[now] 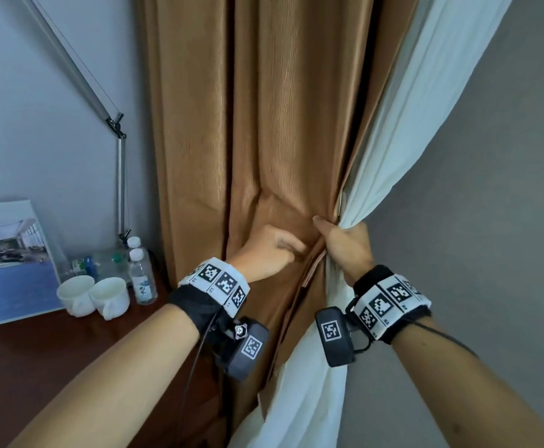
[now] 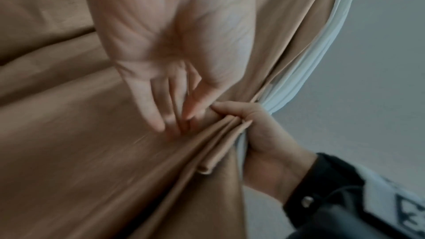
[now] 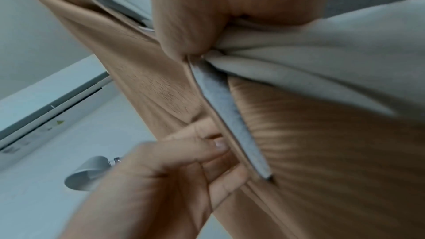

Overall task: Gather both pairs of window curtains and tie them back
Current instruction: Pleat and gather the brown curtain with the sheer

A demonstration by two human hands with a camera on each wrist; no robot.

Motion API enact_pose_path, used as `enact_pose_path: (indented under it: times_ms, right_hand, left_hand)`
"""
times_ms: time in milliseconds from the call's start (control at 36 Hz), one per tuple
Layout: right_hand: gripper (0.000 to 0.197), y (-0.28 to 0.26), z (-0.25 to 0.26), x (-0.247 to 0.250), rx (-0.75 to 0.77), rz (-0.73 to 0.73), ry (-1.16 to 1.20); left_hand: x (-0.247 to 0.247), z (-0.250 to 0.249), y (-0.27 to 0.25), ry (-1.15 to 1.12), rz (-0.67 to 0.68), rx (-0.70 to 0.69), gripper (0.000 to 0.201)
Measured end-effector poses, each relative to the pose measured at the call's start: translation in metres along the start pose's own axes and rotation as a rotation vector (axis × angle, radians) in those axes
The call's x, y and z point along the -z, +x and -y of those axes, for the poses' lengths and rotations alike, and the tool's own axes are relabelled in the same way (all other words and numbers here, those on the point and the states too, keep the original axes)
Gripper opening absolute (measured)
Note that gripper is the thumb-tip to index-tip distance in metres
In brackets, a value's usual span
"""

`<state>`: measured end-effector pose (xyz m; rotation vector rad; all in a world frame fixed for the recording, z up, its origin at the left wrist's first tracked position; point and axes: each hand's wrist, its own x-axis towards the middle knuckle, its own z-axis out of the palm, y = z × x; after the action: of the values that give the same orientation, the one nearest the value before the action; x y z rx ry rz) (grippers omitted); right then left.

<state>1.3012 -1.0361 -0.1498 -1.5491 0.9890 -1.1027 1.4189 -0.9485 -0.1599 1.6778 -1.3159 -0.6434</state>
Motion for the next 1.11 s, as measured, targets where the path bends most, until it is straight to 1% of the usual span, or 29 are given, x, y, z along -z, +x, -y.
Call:
enact_pose_path:
  times_ms: [83,111,139,167,194,222,250,306,389,417,444,500,528,555,583,611,639,667,750,805,833,861,917,944,972,1000,1055,1083,1111]
  right_hand:
    - [0.016,0.003,-0.001,0.001,-0.011,0.052,0.022]
    - [0.015,0.003,-0.001,0.002,-0.011,0.070,0.039]
    - [0.017,0.003,0.000,0.002,-0.008,0.081,0.058]
    - [0.019,0.002,0.001,0.003,-0.004,0.091,0.073]
    - [0.021,0.001,0.001,0.003,-0.001,0.099,0.081]
    - [0.022,0.000,0.002,0.004,0.007,0.107,0.087]
    - [0.021,0.000,0.002,0.004,0.016,0.111,0.089]
    - [0.019,0.001,0.002,0.003,0.015,0.081,0.076]
    - [0.014,0.004,-0.002,0.001,-0.022,-0.021,0.016]
    - [0.020,0.005,-0.003,0.000,-0.032,-0.055,0.004]
    - [0.036,0.003,-0.003,-0.001,-0.026,-0.060,0.009]
    - [0.069,0.000,-0.002,-0.003,0.004,0.011,0.047]
    - [0.075,-0.001,-0.001,-0.004,0.016,0.055,0.072]
    - [0.072,-0.002,0.000,-0.004,0.033,0.095,0.103]
    - [0.060,-0.003,0.001,-0.004,0.049,0.127,0.124]
    - [0.047,-0.004,0.002,-0.003,0.065,0.151,0.131]
    - [0.040,-0.004,0.004,-0.002,0.078,0.170,0.125]
    - [0.039,-0.005,0.005,-0.001,0.090,0.189,0.117]
    - [0.035,-0.004,0.006,0.002,0.096,0.227,0.104]
    - [0.025,-0.001,0.005,-0.001,0.095,0.151,0.064]
    - [0.019,0.001,0.004,-0.003,0.089,0.092,0.040]
    - [0.015,0.003,0.002,-0.004,0.074,0.029,0.009]
    - [0.008,0.009,-0.003,-0.005,0.039,-0.058,-0.045]
    - [0.008,0.011,-0.004,-0.006,0.026,-0.084,-0.065]
    - [0.011,0.013,-0.003,-0.005,0.016,-0.095,-0.077]
    - [0.013,0.016,-0.003,-0.005,0.001,-0.103,-0.081]
    - [0.016,0.018,-0.001,-0.004,-0.026,-0.119,-0.069]
    - [0.016,0.020,-0.001,-0.006,-0.040,-0.120,-0.065]
    - [0.016,0.020,0.000,-0.007,-0.047,-0.113,-0.059]
  left_hand:
    - [0.014,0.013,0.009,-0.032,-0.337,0.013,0.025]
    - [0.020,0.016,0.013,-0.038,-0.421,0.030,0.033]
    - [0.024,0.018,0.017,-0.060,-0.458,0.052,0.052]
    - [0.029,0.019,0.021,-0.118,-0.447,0.076,0.072]
    - [0.034,0.016,0.025,-0.192,-0.419,0.096,0.087]
    - [0.036,0.015,0.029,-0.258,-0.383,0.117,0.095]
    - [0.037,0.012,0.032,-0.291,-0.352,0.117,0.094]
    - [0.036,0.009,0.036,-0.310,-0.294,0.102,0.076]
    - [0.020,0.007,0.037,-0.301,-0.281,0.073,0.049]
    - [0.011,0.007,0.037,-0.268,-0.288,0.050,0.040]
    - [0.003,0.005,0.035,-0.213,-0.288,0.007,0.029]
    - [-0.015,0.001,0.029,-0.097,-0.263,-0.103,0.011]
    - [-0.022,-0.001,0.026,-0.058,-0.229,-0.158,0.004]
    - [-0.027,0.002,0.026,-0.041,-0.199,-0.194,0.015]
    - [-0.030,0.002,0.025,-0.031,-0.161,-0.219,0.028]
    - [-0.031,0.002,0.025,-0.034,-0.130,-0.212,0.037]
    - [-0.031,0.002,0.024,-0.019,-0.090,-0.205,0.041]
    - [-0.030,0.002,0.026,-0.008,-0.054,-0.193,0.041]
    - [-0.024,0.003,0.025,-0.009,0.046,-0.195,0.036]
    - [-0.018,0.006,0.026,-0.028,0.097,-0.178,0.016]
    - [-0.015,0.009,0.029,-0.035,0.123,-0.163,0.022]
    - [-0.011,0.009,0.030,-0.044,0.146,-0.182,0.025]
    - [0.000,0.011,0.031,-0.061,0.235,-0.174,0.013]
    - [0.006,0.014,0.035,-0.073,0.250,-0.138,0.030]
    - [0.015,0.014,0.037,-0.104,0.236,-0.112,0.039]
    - [0.023,0.015,0.040,-0.131,0.181,-0.088,0.038]
    - [0.043,0.015,0.048,-0.143,-0.002,-0.088,0.029]
    - [0.051,0.016,0.053,-0.137,-0.092,-0.080,0.028]
    - [0.058,0.015,0.057,-0.137,-0.136,-0.061,0.032]
